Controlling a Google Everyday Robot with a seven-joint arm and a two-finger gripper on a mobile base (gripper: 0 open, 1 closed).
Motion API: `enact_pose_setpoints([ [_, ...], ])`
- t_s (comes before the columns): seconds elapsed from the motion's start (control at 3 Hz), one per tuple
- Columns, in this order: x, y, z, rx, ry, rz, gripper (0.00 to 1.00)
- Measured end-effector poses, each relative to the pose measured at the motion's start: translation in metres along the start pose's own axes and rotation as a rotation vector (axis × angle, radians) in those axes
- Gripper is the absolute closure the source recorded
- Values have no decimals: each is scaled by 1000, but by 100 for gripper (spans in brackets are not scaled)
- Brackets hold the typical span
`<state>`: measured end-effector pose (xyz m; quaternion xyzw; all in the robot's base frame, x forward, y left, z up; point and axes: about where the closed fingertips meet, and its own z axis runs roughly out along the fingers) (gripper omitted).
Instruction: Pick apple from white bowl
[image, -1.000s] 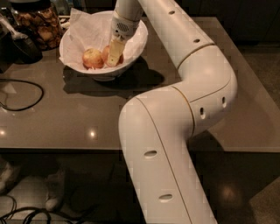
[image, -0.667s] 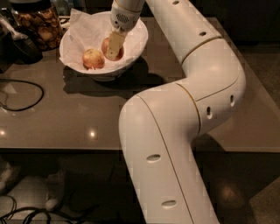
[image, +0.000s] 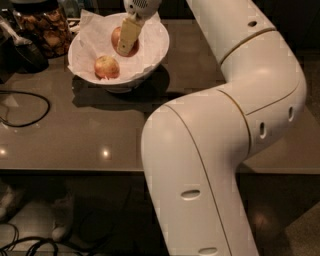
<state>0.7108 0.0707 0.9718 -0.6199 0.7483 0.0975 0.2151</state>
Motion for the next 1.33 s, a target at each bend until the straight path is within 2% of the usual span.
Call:
enact_pose_setpoints([
  [0.67,-26,39,-42,-16,-87,-71,100],
  [1.0,-43,81,-66,-33,-151,-96,100],
  [1.33,-43,84,-65,-36,-150,-97,100],
])
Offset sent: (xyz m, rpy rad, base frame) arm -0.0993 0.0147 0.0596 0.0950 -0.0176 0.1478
